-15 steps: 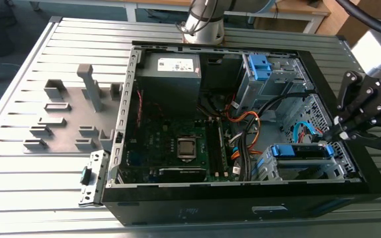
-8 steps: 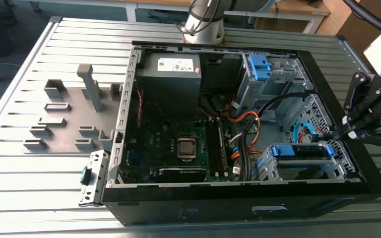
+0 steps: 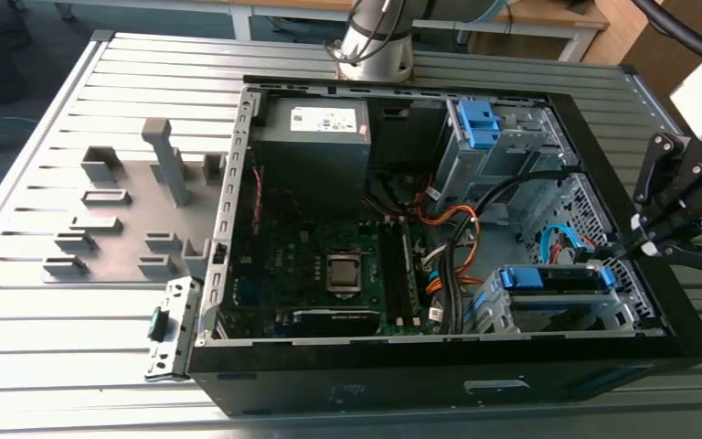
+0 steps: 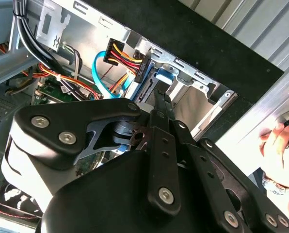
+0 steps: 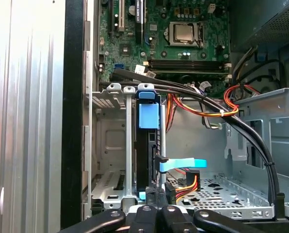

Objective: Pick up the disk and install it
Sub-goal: 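Insert the first disk wire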

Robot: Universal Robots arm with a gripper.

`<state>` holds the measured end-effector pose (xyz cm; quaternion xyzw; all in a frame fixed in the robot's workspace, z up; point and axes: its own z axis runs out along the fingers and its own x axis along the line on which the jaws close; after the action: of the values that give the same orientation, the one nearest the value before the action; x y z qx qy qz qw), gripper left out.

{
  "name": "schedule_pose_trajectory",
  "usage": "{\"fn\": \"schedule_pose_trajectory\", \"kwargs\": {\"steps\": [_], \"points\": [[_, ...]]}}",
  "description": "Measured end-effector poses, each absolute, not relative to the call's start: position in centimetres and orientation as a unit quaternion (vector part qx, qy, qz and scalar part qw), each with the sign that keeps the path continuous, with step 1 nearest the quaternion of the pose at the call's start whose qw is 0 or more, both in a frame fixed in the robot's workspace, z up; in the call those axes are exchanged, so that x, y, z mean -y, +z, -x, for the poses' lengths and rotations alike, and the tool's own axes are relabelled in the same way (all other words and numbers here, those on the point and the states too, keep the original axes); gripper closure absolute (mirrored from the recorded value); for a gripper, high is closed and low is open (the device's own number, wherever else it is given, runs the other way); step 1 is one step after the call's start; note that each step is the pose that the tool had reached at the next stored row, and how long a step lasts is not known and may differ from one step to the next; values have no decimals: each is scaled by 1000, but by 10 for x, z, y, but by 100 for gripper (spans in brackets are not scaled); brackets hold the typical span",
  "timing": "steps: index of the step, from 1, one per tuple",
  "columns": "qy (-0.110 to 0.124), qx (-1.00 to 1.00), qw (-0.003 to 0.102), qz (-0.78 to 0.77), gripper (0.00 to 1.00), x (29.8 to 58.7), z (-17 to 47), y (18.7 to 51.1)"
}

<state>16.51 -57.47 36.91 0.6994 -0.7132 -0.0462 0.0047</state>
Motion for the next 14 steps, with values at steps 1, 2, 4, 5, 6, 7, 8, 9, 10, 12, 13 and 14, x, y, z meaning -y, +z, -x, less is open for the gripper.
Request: {"fn": "schedule_pose_trajectory", "kwargs": {"steps": [1,2,4,5,6,7,8,9,10,12,13,14], "points": [[-46,713,5,-699,89,575,-165,369],[-46,713,5,-699,89,575,-165,369],[-46,713,5,-699,89,575,-165,369],[-46,713,5,-699,89,575,-165,369],[-46,713,5,-699,89,575,-165,369],[-46,713,5,-699,83,575,-165,369],[-46,713,5,-699,77,575,-165,369],[-46,713,5,-699,77,575,-165,369],[-46,713,5,-699,71,575,-165,369],[-46,713,5,-699,65,575,-165,369],[-46,713,5,-699,59,575,-165,369],[-46,713,5,-699,59,575,-165,369]]}}
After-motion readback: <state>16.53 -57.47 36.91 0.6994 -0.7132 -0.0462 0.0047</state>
